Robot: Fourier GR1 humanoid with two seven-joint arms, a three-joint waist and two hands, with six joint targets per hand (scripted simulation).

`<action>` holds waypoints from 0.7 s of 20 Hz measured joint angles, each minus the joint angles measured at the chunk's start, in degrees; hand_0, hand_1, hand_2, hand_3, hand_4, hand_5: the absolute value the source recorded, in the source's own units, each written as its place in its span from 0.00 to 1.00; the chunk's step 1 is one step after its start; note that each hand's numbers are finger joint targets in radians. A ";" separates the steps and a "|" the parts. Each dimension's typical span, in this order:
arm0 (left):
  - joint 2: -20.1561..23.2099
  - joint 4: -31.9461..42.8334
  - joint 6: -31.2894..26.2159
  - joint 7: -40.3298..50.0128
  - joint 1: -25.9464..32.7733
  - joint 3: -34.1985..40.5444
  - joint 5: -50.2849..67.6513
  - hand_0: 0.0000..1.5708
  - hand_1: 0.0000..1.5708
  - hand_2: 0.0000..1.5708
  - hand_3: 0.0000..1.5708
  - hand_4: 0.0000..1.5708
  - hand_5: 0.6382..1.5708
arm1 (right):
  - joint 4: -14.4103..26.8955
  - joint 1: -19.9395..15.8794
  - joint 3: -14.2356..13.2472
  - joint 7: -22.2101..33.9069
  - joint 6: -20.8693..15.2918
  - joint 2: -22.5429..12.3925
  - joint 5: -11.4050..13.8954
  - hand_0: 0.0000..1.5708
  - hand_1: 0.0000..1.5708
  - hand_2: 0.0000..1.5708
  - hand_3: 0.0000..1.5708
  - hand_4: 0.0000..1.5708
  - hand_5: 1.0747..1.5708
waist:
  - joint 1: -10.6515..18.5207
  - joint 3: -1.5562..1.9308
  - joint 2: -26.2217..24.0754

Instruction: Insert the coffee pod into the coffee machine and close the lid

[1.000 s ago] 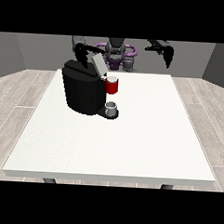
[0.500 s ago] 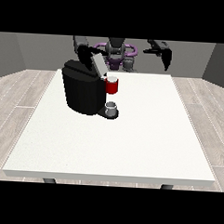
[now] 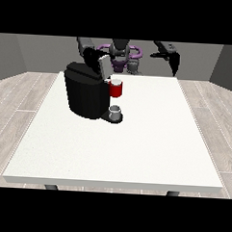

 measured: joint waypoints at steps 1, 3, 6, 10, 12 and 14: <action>0.20 -0.06 0.31 1.03 -0.53 0.23 0.26 0.00 0.00 0.00 0.00 0.08 1.00 | 0.15 -0.32 0.34 0.70 0.37 0.11 0.12 0.00 0.00 0.00 0.00 0.07 1.00 | -0.16 0.01 -0.44; 0.81 0.32 0.19 1.32 -0.73 0.59 0.64 0.00 0.00 0.00 0.00 0.10 1.00 | 0.34 -0.58 1.20 0.99 0.06 0.97 0.91 0.00 0.00 0.00 0.00 0.14 1.00 | -0.21 0.03 -0.70; 1.15 1.41 1.25 1.21 -1.84 1.05 0.49 0.00 0.00 0.00 0.00 0.09 1.00 | 0.36 -2.16 2.41 1.62 0.08 1.91 1.93 0.00 0.00 0.00 0.00 0.04 1.00 | -0.46 0.04 -0.46; 1.35 1.36 0.62 1.00 -1.81 0.68 1.00 0.00 0.00 0.00 0.00 0.12 1.00 | 1.19 -4.59 2.86 1.24 -0.70 1.63 3.89 0.00 0.00 0.00 0.00 0.09 1.00 | 0.69 0.04 0.13; 1.14 1.27 0.83 0.39 -1.87 0.31 0.84 0.00 0.00 0.00 0.00 0.10 1.00 | 1.67 -5.85 3.10 1.01 -1.25 1.70 4.90 0.00 0.00 0.00 0.00 0.09 1.00 | 1.13 0.04 0.44; 1.18 1.56 0.85 0.00 -2.14 0.25 0.96 0.00 0.00 0.00 0.00 0.00 1.00 | 2.03 -7.03 3.42 1.70 -1.70 2.18 5.68 0.00 0.00 0.00 0.00 0.09 1.00 | 1.17 0.04 0.45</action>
